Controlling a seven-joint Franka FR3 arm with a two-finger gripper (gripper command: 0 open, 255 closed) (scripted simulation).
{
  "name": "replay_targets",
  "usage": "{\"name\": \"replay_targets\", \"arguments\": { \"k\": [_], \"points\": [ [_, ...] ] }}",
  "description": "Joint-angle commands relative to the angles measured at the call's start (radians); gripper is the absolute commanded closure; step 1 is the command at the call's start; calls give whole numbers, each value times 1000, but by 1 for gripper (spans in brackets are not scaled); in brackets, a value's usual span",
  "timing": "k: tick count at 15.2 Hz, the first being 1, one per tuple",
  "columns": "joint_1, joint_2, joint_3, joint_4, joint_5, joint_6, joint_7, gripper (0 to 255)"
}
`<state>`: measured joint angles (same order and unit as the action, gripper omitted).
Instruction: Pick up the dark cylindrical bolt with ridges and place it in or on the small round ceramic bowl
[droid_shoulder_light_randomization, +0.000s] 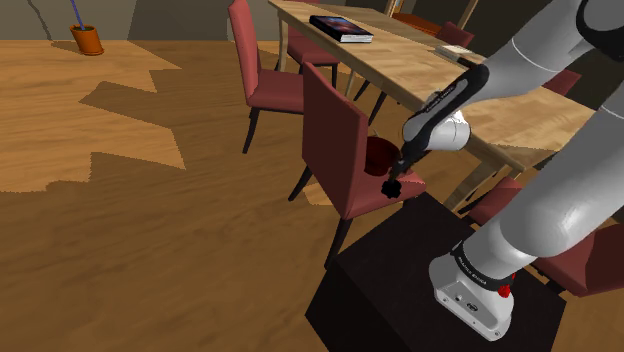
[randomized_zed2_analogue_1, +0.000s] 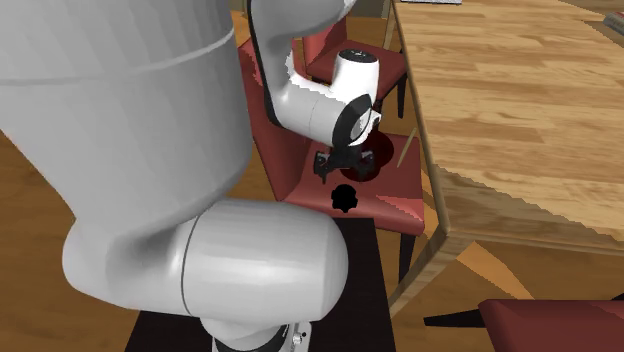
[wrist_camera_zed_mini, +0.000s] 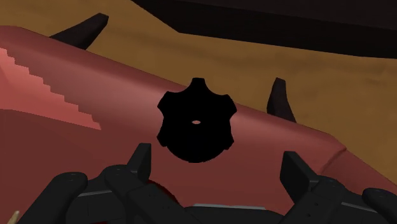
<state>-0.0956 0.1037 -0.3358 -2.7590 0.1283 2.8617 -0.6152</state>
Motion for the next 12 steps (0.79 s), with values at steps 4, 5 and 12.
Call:
{"name": "replay_targets", "arguments": {
  "k": [4,5,12],
  "points": [
    [-127,183,142,64,236,104,-214,0],
    [-144,201,163,69,251,118,-226,0],
    [-218,287,247,98,305,180,-272,0]
  ]
}}
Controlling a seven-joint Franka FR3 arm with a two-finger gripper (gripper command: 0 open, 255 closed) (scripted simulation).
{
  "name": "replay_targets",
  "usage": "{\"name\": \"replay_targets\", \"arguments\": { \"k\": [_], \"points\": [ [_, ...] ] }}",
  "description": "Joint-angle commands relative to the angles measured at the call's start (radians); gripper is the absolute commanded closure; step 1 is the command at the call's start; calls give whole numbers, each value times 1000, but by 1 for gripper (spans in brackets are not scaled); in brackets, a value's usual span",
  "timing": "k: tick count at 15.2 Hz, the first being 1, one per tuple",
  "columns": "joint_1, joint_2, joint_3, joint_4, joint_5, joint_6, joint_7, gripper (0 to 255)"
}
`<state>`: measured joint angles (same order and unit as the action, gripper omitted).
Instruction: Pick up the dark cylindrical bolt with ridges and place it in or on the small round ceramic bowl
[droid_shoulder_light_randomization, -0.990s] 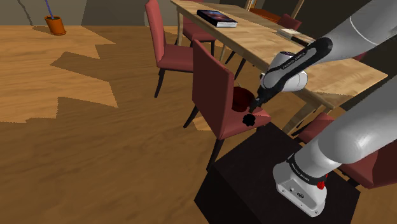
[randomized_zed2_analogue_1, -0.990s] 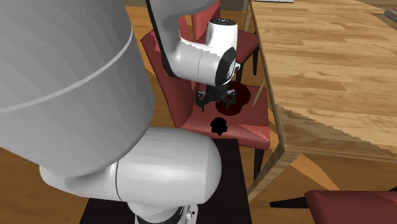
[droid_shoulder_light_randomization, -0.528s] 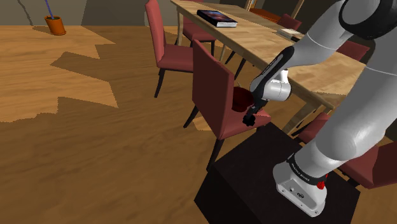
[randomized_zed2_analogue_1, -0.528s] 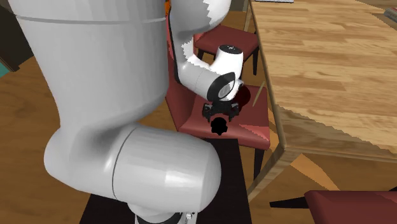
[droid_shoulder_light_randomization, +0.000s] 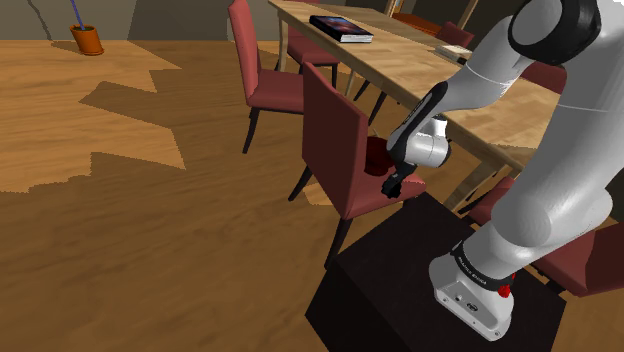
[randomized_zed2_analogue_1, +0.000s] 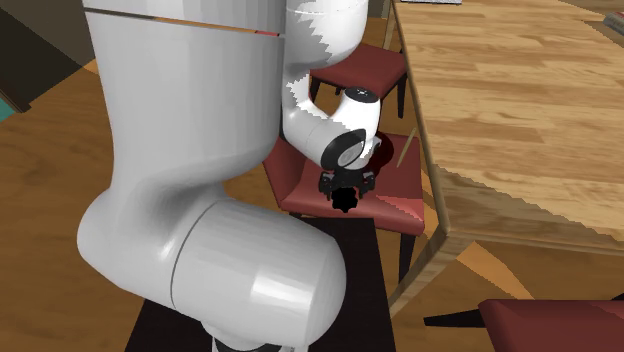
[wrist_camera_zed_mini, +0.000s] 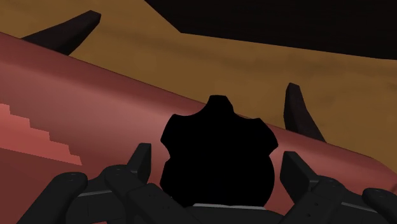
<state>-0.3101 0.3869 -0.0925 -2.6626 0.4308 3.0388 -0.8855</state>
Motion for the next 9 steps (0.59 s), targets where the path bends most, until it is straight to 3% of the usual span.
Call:
{"name": "replay_targets", "arguments": {
  "k": [1,6,7,9],
  "points": [
    [-3,4,4,1,2,3,-1,0],
    [-3,4,4,1,2,3,-1,0],
    [-3,4,4,1,2,3,-1,255],
    [-2,4,3,2,2,2,-1,255]
  ]
}}
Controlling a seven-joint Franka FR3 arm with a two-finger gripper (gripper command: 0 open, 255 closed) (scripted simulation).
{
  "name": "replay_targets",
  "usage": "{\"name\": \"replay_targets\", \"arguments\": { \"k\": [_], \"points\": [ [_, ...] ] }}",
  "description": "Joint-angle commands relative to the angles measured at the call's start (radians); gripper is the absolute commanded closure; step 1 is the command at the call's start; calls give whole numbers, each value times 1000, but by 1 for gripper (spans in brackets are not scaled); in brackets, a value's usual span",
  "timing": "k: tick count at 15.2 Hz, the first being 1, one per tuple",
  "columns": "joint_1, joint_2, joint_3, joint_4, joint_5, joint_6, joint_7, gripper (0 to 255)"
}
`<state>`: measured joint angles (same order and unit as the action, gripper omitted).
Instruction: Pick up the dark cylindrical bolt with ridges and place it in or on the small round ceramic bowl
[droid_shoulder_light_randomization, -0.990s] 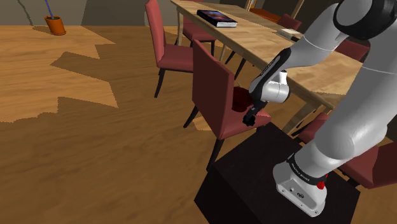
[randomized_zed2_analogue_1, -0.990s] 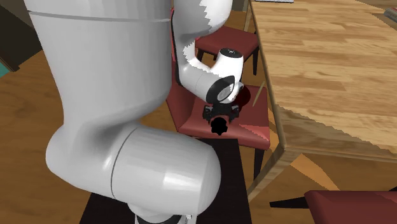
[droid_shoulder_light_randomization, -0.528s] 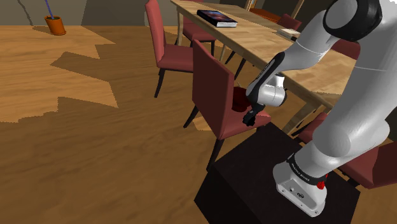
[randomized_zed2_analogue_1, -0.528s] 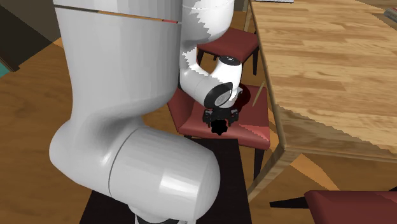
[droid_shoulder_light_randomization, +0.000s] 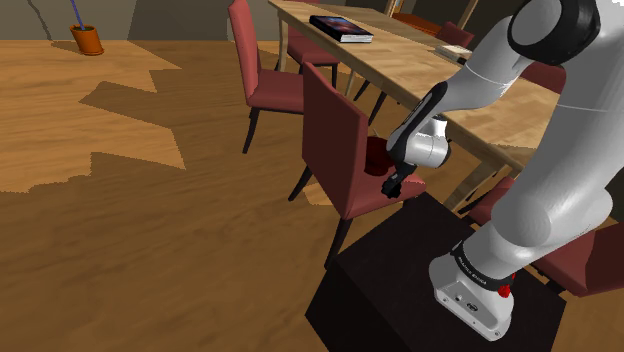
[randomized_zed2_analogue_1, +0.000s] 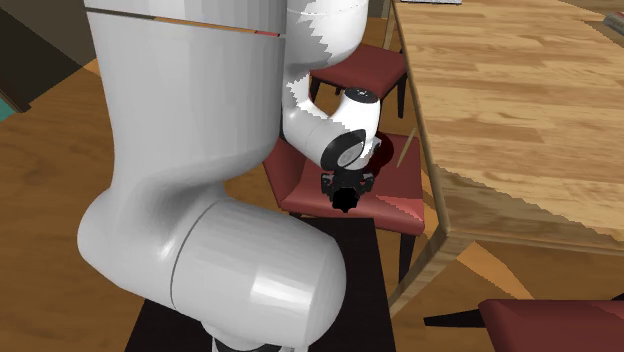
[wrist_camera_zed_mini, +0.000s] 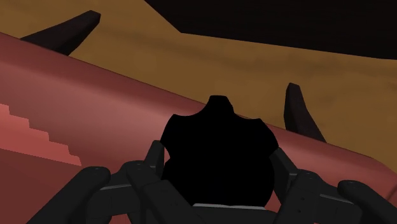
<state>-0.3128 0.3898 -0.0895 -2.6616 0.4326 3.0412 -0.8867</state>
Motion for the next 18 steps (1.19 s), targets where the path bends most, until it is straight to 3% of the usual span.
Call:
{"name": "replay_targets", "arguments": {
  "k": [1,7,12,18],
  "points": [
    [0,1,0,1,0,0,0,255],
    [0,1,1,0,0,1,0,255],
    [82,-93,-94,-30,-58,-68,50,255],
    [173,-206,-212,-60,-180,-151,145,255]
  ]
}}
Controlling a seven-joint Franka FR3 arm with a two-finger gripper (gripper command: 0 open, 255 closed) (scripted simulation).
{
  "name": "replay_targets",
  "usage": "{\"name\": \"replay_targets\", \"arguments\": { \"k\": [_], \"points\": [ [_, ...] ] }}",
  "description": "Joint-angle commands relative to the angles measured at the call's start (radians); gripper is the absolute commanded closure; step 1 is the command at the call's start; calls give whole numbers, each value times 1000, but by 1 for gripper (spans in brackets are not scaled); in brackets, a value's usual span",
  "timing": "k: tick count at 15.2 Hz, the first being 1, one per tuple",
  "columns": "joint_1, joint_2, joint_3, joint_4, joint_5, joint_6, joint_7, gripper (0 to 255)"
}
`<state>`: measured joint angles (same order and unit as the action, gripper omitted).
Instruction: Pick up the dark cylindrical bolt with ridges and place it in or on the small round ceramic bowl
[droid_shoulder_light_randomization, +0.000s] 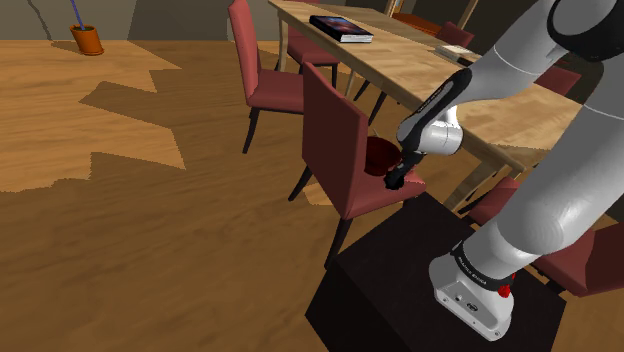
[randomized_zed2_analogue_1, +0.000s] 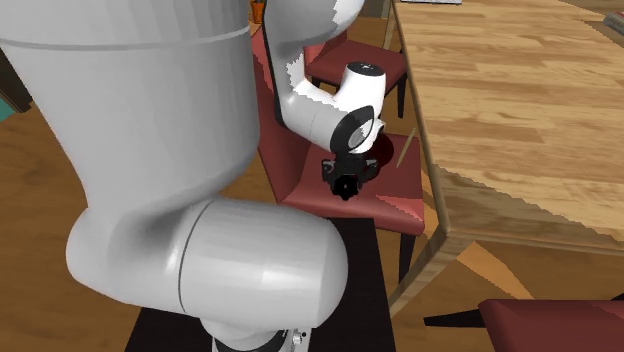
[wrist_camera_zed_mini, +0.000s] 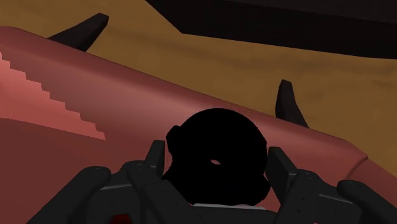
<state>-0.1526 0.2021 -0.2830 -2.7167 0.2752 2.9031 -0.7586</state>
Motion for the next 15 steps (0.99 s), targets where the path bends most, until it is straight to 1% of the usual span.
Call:
{"name": "replay_targets", "arguments": {
  "k": [1,4,7,11,15],
  "points": [
    [24,-38,-36,-9,-48,-28,35,255],
    [49,-96,-78,-19,-126,-72,92,255],
    [58,-155,-105,-25,-201,-119,147,255],
    [53,-231,-117,-27,-283,-186,205,255],
    [41,-303,-115,-24,-340,-257,246,255]
  ]
}}
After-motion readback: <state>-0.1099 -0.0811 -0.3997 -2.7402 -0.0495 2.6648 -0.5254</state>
